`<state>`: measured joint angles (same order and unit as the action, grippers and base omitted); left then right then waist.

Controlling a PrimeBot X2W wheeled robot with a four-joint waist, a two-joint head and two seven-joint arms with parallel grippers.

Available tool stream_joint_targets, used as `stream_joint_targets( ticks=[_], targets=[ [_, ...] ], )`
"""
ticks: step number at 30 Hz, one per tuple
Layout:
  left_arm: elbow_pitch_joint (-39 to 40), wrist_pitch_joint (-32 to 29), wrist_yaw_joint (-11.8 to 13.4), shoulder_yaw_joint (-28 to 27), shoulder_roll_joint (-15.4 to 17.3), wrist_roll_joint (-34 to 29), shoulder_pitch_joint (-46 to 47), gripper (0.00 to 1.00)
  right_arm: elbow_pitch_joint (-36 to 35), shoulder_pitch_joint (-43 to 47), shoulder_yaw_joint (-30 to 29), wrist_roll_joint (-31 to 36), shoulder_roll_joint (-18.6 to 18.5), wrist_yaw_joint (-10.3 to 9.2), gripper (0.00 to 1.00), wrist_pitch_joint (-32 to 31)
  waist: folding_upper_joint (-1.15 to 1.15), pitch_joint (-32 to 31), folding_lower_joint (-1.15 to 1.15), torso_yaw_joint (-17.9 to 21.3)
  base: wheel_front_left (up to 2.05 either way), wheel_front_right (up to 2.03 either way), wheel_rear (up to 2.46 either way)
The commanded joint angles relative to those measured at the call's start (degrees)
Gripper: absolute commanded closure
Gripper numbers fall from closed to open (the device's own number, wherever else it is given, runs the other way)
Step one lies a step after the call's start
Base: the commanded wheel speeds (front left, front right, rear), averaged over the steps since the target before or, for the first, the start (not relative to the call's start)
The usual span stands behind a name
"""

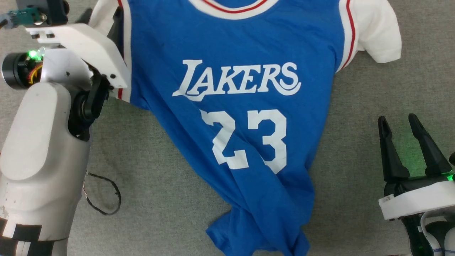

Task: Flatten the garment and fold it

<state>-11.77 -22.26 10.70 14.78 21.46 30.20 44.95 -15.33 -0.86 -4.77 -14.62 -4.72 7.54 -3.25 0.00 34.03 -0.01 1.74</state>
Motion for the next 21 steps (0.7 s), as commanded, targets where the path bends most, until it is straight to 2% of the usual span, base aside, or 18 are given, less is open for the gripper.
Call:
stream_joint_targets(
  ticks=[1,5,9,12,16,21],
  targets=[
    [0.0,1.6,-0.6,-0.2,0.1,-0.3,1.2,0.0,0.5,-0.5,0.0,-0.2,0.0,-0.05,0.0,0.5,0.0,-0.5,0.01,0.0,0.0,0.0,0.0],
    [2.0,6.1,-2.1,0.3,0.2,-1.2,0.9,0.0,1.1,-0.3,0.3,-0.1,0.1,-0.05,0.0,0.7,0.0,-3.4,0.01,-1.0,0.0,0.0,0.0],
    [6.8,12.0,-2.3,0.3,-0.1,-2.3,-2.3,0.0,1.4,0.4,0.3,0.4,0.4,-0.05,0.0,0.4,0.0,-7.3,0.01,-2.1,0.0,0.0,0.0],
    [12.1,16.7,-1.5,0.6,-0.2,-3.8,-7.2,0.0,1.4,1.6,0.1,0.5,0.8,-0.05,0.0,0.0,0.0,-9.9,0.01,-2.7,0.0,0.0,0.0],
    [19.3,24.0,0.8,1.2,-0.7,-6.5,-17.0,0.0,1.0,3.4,0.0,0.7,1.4,-0.05,0.0,-0.5,0.0,-12.7,0.01,-3.0,0.0,0.0,0.0],
    [24.8,33.7,4.6,0.9,-4.5,-6.1,-32.2,0.0,0.8,5.4,0.3,0.7,1.7,-0.05,0.0,-0.7,0.0,-15.0,0.01,-3.0,0.0,0.0,0.0]
  ],
)
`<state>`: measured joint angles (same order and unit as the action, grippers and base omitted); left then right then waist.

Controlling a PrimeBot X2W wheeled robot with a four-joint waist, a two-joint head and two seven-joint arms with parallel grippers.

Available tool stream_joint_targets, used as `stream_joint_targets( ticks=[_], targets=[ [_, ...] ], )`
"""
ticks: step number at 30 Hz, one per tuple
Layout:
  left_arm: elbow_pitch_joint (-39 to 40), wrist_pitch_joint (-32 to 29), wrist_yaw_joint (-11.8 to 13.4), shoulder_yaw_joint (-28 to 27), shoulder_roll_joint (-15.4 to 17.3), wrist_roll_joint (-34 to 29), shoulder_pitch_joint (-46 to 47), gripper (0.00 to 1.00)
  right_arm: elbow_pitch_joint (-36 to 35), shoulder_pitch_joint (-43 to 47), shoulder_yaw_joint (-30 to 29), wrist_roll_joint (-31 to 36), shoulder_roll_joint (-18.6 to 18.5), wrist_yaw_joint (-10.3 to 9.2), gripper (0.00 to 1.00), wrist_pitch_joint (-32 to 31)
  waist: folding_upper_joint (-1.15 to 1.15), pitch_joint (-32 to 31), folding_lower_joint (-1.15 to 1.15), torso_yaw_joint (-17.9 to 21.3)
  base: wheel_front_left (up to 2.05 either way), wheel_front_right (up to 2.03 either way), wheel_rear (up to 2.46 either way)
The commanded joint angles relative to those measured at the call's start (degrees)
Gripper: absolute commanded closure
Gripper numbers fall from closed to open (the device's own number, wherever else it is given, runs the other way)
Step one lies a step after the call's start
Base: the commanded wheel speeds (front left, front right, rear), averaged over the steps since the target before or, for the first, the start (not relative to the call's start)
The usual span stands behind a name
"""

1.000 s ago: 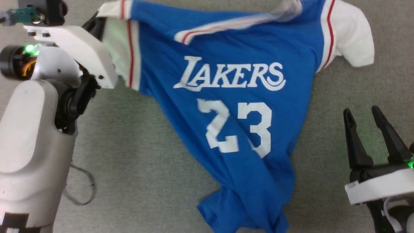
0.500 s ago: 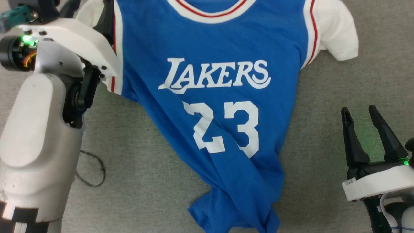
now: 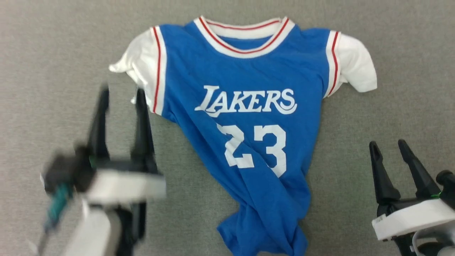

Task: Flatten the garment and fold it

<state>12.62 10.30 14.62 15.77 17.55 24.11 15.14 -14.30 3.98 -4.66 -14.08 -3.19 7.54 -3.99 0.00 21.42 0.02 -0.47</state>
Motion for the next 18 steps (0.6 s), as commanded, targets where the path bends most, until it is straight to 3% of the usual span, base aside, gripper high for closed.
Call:
stream_joint_targets(
  ticks=[1,4,7,14,18],
  targets=[
    [1.1,2.4,1.4,-0.1,-1.5,-0.2,-5.1,0.0,-0.2,0.9,0.2,0.1,0.2,-0.05,0.0,0.0,0.0,-2.7,-0.02,-0.8,0.0,0.0,0.0],
    [2.3,4.3,3.2,-0.3,-4.7,-0.9,-12.1,0.0,-0.1,1.8,0.5,-0.4,0.3,-0.05,0.0,0.0,0.0,-3.8,-0.02,-1.1,0.0,0.0,0.0],
    [1.7,4.6,3.2,-0.4,-6.4,-2.7,-16.2,0.0,-0.4,2.1,0.8,-0.4,0.3,-0.05,0.0,-0.4,0.0,-4.6,-0.02,-2.0,0.0,0.0,0.0],
    [-0.6,4.7,0.7,0.1,-7.0,-9.3,-15.7,0.0,-0.3,-3.3,4.6,1.9,-1.0,-0.05,0.0,-6.7,0.0,-5.2,-0.02,-4.1,0.0,0.0,0.0],
    [-1.5,4.7,-0.5,0.5,-7.8,-10.9,-14.2,0.0,3.9,-7.2,4.5,3.4,-1.6,-0.05,0.0,-13.4,0.0,-4.6,-0.02,-5.6,0.0,0.0,0.0]
  ],
)
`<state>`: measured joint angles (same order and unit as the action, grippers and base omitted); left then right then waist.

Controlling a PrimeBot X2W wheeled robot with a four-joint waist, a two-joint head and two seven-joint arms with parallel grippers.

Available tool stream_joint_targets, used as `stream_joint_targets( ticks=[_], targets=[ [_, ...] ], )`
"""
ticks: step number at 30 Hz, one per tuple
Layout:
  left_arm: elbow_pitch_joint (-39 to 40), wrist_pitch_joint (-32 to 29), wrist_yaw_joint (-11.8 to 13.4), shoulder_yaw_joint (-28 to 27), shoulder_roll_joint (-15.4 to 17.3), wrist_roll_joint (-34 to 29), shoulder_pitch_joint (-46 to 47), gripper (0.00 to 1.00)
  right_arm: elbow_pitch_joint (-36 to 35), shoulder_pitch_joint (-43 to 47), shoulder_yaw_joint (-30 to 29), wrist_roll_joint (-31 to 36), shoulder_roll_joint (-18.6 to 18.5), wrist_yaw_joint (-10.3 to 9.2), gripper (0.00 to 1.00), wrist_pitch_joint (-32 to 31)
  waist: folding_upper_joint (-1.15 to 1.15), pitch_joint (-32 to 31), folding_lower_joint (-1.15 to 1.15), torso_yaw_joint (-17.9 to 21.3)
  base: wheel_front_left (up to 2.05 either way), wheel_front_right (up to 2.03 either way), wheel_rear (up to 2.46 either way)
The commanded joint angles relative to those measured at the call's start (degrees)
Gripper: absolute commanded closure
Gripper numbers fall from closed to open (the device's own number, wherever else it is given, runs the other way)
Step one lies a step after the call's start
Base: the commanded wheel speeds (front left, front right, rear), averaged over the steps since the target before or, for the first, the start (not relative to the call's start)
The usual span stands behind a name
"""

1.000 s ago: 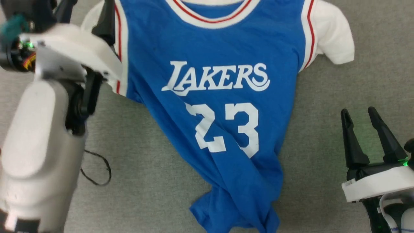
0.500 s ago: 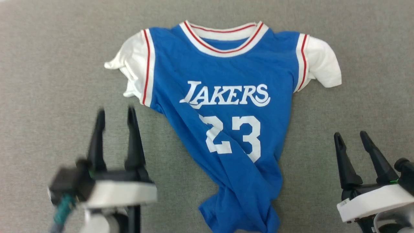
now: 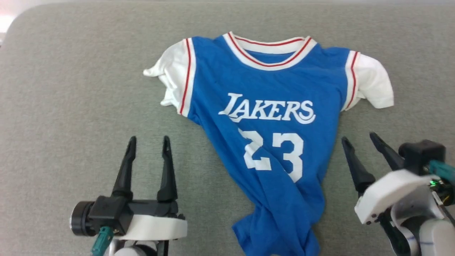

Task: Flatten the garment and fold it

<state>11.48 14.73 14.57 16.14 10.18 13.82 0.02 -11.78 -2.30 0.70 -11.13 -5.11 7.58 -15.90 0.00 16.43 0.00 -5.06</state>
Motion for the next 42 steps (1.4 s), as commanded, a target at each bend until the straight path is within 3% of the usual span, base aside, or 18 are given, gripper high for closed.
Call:
stream_joint_targets(
  ticks=[1,10,12,16,22,30,34,37,38,39,42],
  targets=[
    [-0.5,0.3,-0.8,0.3,-0.9,-0.8,1.3,0.0,2.8,-1.7,-0.5,1.2,0.3,-0.09,0.0,-3.5,0.0,0.7,0.0,-1.6,0.0,0.0,0.0],
    [-2.1,0.3,-3.0,0.4,-4.2,-1.7,1.5,0.0,14.5,-6.0,1.6,4.4,1.0,-0.09,0.0,-9.2,0.0,1.7,0.0,-6.0,0.0,0.0,0.0],
    [-2.4,0.3,-3.4,0.2,-4.6,-2.0,1.3,0.0,16.6,-6.3,1.6,5.2,1.0,-0.09,1.0,-9.6,0.0,1.6,0.0,-6.4,0.0,0.0,0.0],
    [-3.3,0.3,-4.1,0.0,-5.3,-2.2,1.0,0.0,17.6,-6.4,1.5,5.0,0.4,-0.09,1.0,-9.0,0.0,1.1,0.0,-5.9,0.0,0.0,0.0],
    [-3.7,0.3,-5.3,-0.6,-5.8,-2.3,1.1,0.0,13.8,-6.5,0.9,0.7,-4.6,-0.09,1.0,-10.6,0.0,-0.1,0.0,-3.0,0.0,0.0,0.0],
    [-4.8,0.3,-6.9,-1.3,-6.0,-2.4,1.4,0.0,3.5,1.7,-7.6,-6.0,-16.3,-0.09,1.0,-20.3,0.0,-0.9,0.0,1.2,0.0,0.0,0.0],
    [-5.2,0.3,-7.3,-1.5,-6.2,-2.2,1.3,0.0,1.7,8.7,-12.4,-6.8,-17.0,-0.09,1.0,-23.3,0.0,-0.7,0.0,2.0,0.0,0.0,0.0],
    [-5.6,0.3,-7.4,-1.7,-6.2,-2.1,1.1,0.0,2.4,11.0,-13.2,-6.2,-14.9,-0.09,1.0,-21.3,0.0,-0.5,0.0,2.4,0.0,0.0,0.0],
    [-5.7,0.3,-7.4,-1.8,-6.3,-2.1,1.1,0.0,2.7,11.3,-12.7,-5.9,-14.0,-0.09,0.57,-20.2,0.0,-0.5,0.0,2.6,0.0,0.0,0.0],
    [-5.8,0.3,-7.5,-1.8,-6.3,-2.1,1.2,0.0,2.9,11.1,-12.5,-5.8,-12.6,-0.09,0.0,-18.9,0.0,-0.5,0.0,2.7,0.0,0.0,0.0],
    [-6.1,0.3,-7.6,-1.9,-6.3,-2.2,1.4,0.0,2.4,8.9,-12.0,-4.7,-9.1,-0.09,0.0,-13.1,0.0,-0.6,0.0,2.9,0.0,0.0,0.0]
  ],
)
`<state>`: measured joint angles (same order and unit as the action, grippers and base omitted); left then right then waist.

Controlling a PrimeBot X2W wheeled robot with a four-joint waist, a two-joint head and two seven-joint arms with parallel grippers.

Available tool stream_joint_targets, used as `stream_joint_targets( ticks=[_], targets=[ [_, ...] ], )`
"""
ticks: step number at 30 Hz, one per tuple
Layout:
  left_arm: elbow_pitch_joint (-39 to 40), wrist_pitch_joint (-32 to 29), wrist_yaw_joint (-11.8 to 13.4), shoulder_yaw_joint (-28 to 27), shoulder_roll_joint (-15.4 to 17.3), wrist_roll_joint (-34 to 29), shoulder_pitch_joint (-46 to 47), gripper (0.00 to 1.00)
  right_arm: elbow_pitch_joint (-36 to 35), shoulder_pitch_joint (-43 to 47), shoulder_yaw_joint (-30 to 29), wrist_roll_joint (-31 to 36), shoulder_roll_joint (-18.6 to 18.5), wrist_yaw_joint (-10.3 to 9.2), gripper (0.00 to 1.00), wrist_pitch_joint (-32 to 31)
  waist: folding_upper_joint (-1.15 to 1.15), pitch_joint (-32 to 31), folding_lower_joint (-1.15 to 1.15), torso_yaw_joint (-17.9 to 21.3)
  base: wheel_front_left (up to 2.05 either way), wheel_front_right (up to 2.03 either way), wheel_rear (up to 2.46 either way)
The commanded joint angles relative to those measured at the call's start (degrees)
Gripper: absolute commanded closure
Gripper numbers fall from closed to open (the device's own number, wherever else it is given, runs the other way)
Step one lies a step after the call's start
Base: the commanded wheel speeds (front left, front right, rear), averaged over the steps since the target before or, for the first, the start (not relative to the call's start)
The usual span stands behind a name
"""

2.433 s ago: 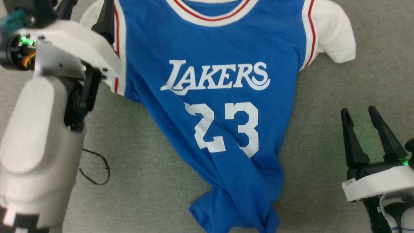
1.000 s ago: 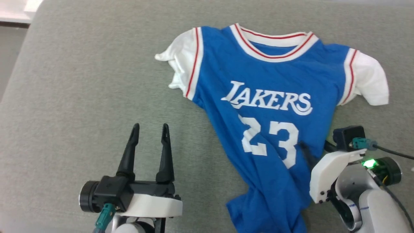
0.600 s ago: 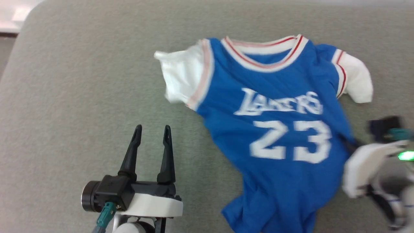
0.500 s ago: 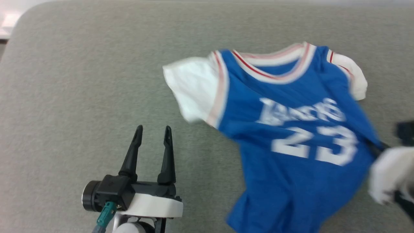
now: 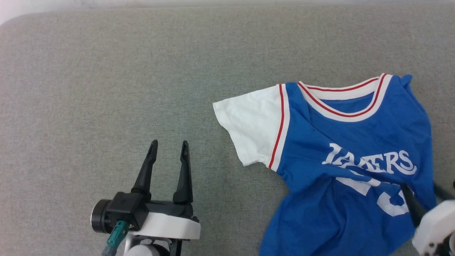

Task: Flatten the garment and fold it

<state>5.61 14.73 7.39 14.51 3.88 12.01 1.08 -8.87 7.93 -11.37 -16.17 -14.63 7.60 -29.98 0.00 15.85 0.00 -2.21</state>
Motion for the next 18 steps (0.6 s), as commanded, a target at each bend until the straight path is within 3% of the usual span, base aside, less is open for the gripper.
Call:
stream_joint_targets(
  ticks=[1,11,18],
  targets=[
    [-0.2,0.3,-0.5,-0.3,0.0,-0.5,0.4,0.0,-1.2,-2.5,-0.1,0.9,1.4,-0.11,0.0,3.3,0.0,-0.1,0.0,0.1,0.0,0.0,0.0],
    [1.8,0.3,-0.2,-0.6,0.3,-2.3,-0.1,0.0,-14.2,-5.6,-5.4,8.4,11.2,-0.11,0.0,22.2,0.0,0.3,0.0,0.5,0.0,0.0,0.0],
    [0.3,-0.9,0.2,0.1,0.7,-3.7,-0.5,0.0,-8.5,-2.3,-2.4,3.7,11.7,-0.11,0.0,29.0,0.0,1.3,0.0,2.1,0.0,0.0,0.0]
  ],
)
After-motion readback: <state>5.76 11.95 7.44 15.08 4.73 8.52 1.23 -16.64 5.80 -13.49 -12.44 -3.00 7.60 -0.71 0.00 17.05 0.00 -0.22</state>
